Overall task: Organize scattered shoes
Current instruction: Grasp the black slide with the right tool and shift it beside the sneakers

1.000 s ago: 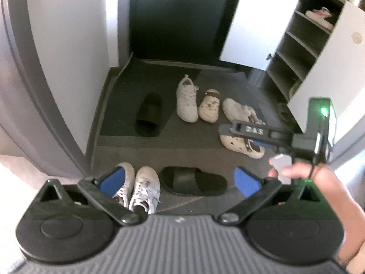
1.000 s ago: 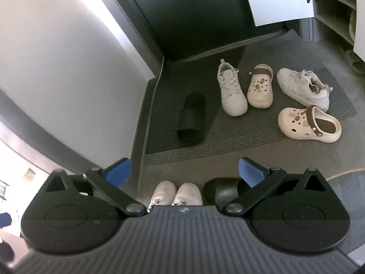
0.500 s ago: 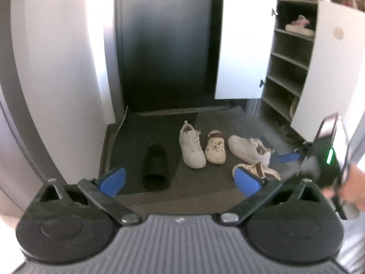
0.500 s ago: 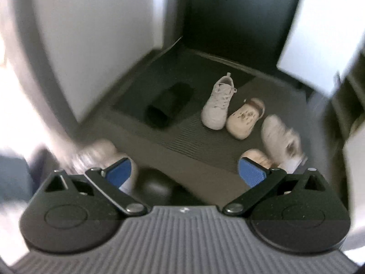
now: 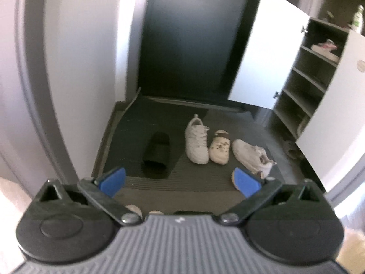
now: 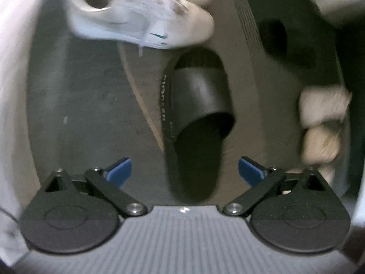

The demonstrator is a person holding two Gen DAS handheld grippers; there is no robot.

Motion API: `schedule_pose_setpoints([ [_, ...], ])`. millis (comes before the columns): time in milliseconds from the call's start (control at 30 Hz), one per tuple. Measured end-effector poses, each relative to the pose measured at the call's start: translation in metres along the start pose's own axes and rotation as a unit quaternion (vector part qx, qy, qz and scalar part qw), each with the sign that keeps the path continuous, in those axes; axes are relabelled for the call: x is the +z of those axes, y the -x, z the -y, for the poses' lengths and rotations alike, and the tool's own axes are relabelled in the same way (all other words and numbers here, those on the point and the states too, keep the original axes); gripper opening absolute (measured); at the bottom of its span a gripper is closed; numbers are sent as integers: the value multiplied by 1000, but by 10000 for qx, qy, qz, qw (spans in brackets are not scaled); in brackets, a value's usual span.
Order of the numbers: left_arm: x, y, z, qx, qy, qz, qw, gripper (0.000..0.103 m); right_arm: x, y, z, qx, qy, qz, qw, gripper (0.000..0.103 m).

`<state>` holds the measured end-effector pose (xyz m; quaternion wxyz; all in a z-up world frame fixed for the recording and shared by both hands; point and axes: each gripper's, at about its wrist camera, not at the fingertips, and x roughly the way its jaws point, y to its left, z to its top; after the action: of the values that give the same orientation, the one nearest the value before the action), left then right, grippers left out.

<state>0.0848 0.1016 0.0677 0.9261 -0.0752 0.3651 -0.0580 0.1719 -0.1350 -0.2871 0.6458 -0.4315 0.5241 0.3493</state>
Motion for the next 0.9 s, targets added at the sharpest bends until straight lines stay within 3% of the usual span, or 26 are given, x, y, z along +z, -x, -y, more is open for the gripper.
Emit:
schedule_pose_setpoints([
  [67,-4,-5,-7,33,96,-117,9999,103,-2,-17,4,222,-534,57,9983,89],
  [133,-6,-13,-13,-19,184,-284,9994,103,-4,-30,5,130,-1065,421,9933,79],
  [233,-8,-21,-22,-115,373,-488,9980,103,-1,-44,7,67,-1534,720,9855,77],
  [433,-9,-30,-33,-297,646,-626,9955,103,7,-74,14,-222,-2189,786,9723,61],
  [700,-13,-26,-38,-409,856,-566,9939,103,5,-87,12,23,-2855,1031,9528,46],
  [767,-13,-25,-38,-424,882,-551,9937,103,5,-87,13,148,-3073,1161,9444,34],
  [900,-14,-22,-41,-455,987,-536,9926,103,4,-77,19,369,-3593,1439,9213,21],
])
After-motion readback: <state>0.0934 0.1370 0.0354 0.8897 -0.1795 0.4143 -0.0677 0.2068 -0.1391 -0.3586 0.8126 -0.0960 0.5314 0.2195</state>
